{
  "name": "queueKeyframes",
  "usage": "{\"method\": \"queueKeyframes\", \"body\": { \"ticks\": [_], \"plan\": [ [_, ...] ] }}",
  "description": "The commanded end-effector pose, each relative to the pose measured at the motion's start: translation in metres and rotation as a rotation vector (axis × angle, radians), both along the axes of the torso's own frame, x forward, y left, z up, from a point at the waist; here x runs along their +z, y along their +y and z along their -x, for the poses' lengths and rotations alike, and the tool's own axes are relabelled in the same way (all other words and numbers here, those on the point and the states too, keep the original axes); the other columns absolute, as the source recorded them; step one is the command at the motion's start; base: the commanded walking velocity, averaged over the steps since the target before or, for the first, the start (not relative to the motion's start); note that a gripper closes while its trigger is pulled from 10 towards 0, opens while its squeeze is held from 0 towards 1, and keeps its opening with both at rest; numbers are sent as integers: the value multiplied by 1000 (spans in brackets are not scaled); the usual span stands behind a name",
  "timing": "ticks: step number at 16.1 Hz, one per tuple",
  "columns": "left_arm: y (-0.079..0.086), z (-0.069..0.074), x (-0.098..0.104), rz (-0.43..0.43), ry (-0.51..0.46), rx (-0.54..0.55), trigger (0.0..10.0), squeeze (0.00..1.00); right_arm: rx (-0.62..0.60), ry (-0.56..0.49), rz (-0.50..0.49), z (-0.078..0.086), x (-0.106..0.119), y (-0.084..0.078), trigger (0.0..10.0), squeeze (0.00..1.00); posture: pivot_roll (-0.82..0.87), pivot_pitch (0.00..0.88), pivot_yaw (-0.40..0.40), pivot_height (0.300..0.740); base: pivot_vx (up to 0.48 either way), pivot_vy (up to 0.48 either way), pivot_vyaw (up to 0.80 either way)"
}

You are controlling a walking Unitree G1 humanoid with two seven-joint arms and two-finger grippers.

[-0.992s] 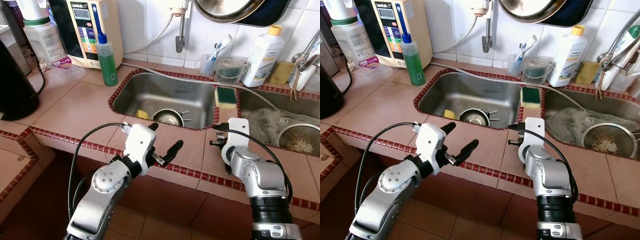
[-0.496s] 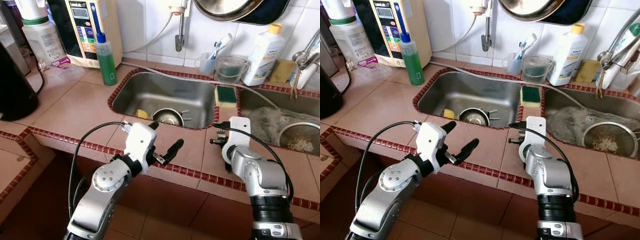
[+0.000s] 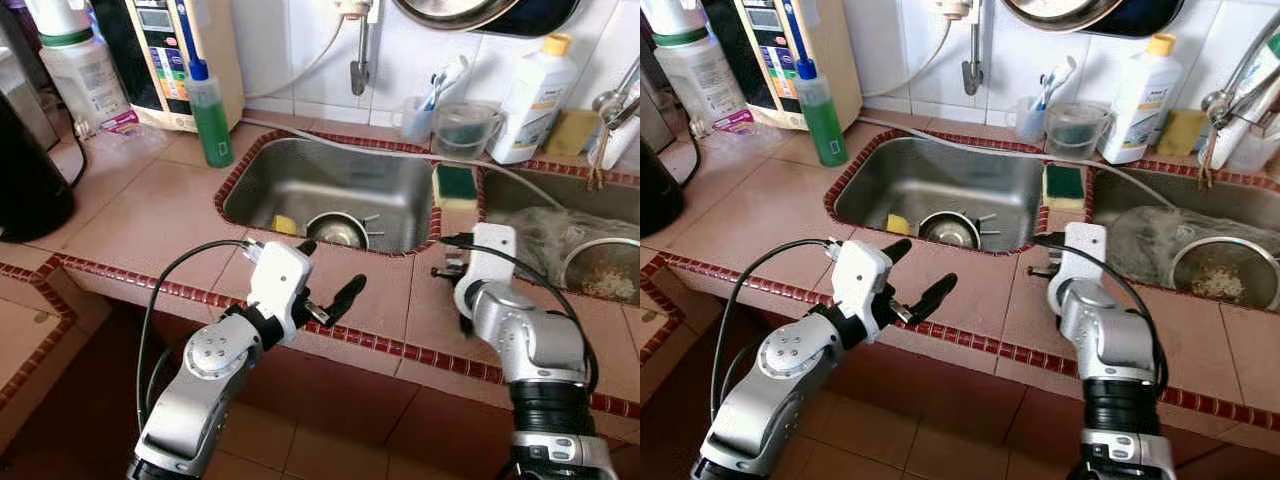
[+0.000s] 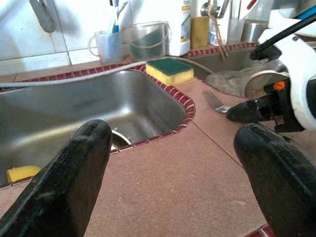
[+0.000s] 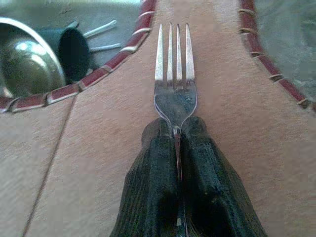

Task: Kitchen organization

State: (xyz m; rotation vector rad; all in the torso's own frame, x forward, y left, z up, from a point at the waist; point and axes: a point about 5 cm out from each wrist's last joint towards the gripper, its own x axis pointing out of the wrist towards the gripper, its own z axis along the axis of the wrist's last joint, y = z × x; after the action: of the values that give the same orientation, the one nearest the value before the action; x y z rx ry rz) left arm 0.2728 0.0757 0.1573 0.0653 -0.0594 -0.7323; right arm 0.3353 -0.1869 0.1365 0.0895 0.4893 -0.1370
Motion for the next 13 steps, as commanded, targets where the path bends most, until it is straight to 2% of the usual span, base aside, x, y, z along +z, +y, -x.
{"method": "queueKeyframes", "body": {
  "ticks": [1,10,13],
  "plan": [
    [1,-2,0,-4,5,-7,10000,0,-11,-32,4,-5,8,-1,0,0,-188,48,41,740,0,0,0],
    [-2,-2,0,2,4,-10,10000,0,7,-191,-14,-11,31,1,0,0,-188,39,38,740,0,0,0],
    [-1,-6,6,72,17,19,10000,0,33,-293,-19,-13,42,2,78,0,-188,32,34,740,0,0,0]
  ]
}}
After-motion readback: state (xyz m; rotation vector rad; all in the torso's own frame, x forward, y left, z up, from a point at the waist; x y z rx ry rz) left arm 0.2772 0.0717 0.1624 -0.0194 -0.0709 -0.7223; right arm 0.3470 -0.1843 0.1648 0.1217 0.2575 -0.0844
